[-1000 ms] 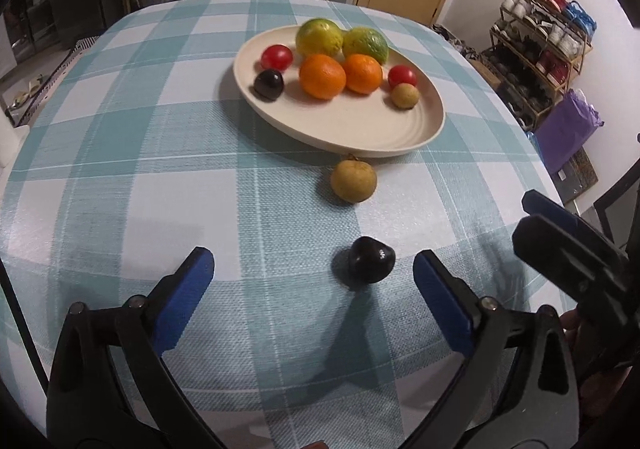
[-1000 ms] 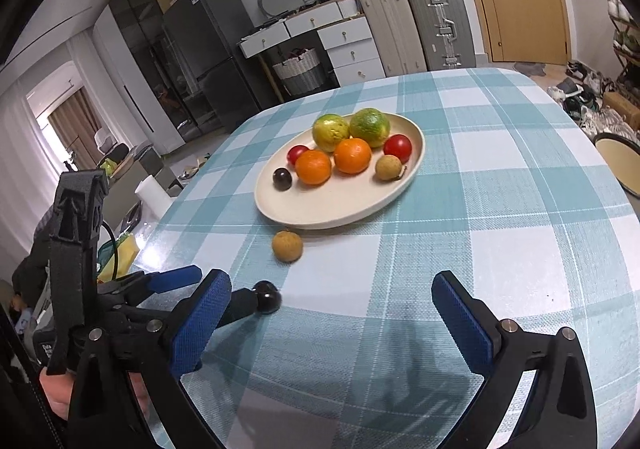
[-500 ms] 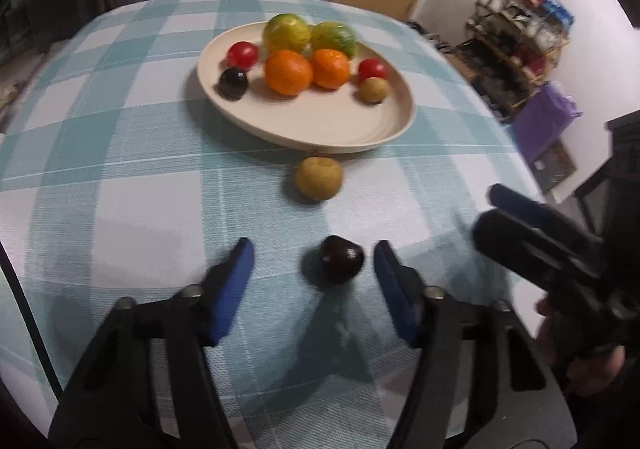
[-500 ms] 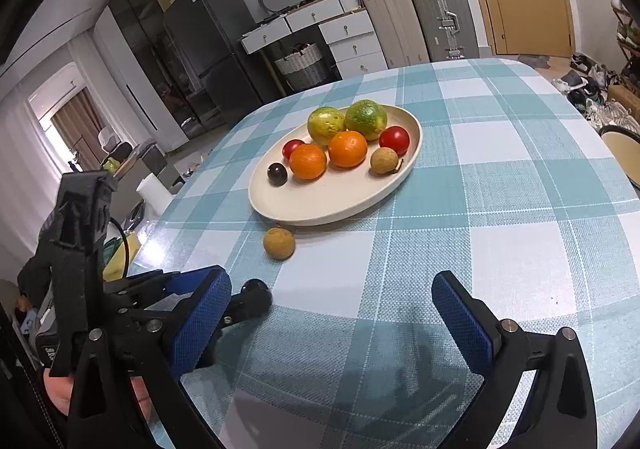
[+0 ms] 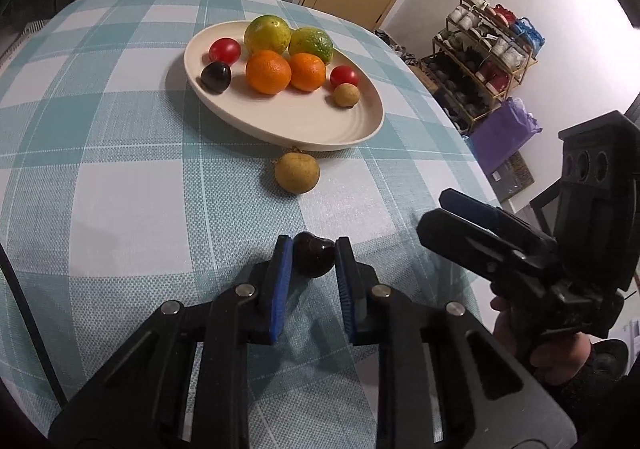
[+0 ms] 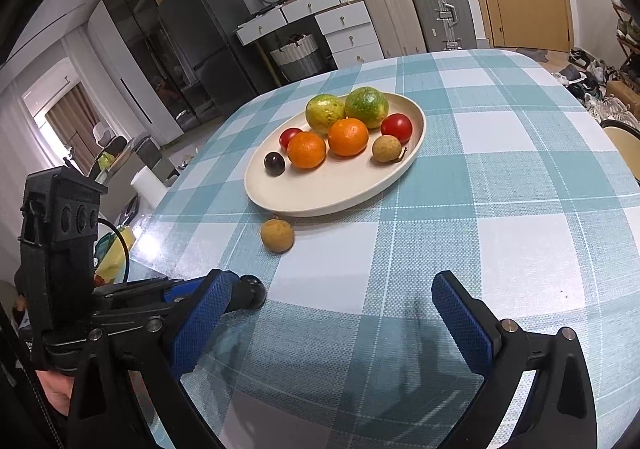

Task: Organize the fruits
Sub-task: 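Grasp the small round brown fruit with the right tool while the left tool holds the plum, then carry the brown fruit and plum onto the plate and open both tools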

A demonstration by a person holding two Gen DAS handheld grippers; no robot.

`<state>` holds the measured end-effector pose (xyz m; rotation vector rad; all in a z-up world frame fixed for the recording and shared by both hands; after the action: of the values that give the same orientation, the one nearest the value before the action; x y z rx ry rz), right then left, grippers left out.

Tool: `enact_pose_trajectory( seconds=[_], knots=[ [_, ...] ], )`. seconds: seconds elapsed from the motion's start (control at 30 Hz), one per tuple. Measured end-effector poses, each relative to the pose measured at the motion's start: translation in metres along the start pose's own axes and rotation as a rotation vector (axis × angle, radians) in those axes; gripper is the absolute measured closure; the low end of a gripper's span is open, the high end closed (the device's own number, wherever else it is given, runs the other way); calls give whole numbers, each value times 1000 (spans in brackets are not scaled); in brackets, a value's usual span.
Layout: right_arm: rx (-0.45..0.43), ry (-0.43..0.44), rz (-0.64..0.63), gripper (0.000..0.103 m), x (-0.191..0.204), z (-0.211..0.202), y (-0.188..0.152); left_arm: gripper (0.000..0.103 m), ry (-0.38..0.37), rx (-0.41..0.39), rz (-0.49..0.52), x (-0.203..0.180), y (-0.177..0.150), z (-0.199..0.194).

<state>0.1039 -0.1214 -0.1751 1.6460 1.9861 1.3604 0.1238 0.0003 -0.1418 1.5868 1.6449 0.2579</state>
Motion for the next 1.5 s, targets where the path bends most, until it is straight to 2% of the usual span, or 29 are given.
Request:
enact_pose_trajectory(
  seconds=[0.4,0.67,0.97,1.07,1.17,1.27,1.33,1.37,1.43,1.5],
  knots=[
    [20,-4,-25,1,18,15,2,84,-35,-36,-73,27,6,-28],
    [43,13,-29,1,30,35,4,84,-2,-66,-106,50,11,-49],
    [61,12,32,1,34,65,8,84,19,-88,-141,72,15,-62],
    [57,16,66,8,33,72,9,84,23,-87,-143,75,16,-64],
    [64,25,25,16,41,77,8,84,27,-83,-152,78,15,-64],
    [75,20,-16,32,49,82,6,84,30,-75,-159,79,12,-63],
    [83,22,-26,49,51,84,6,84,33,-72,-158,77,11,-63],
    [85,19,-29,53,52,85,5,84,38,-72,-155,77,12,-63],
    [96,34,-35,72,54,87,4,84,53,-69,-143,75,11,-64],
    [97,38,-28,74,54,86,2,84,56,-70,-140,72,11,-64]
  ],
)
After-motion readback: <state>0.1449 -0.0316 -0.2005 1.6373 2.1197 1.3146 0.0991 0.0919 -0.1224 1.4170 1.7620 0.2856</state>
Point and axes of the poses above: each gripper's, at about its wrist camera, not at the fingertips, and z roughly the way its jaws point, x to its left, y to its top, the point moved 2 cm from there along z, roughly the way its jaws point, and after that the axes turned 11 degrees about -x, right-handed, at the moved point
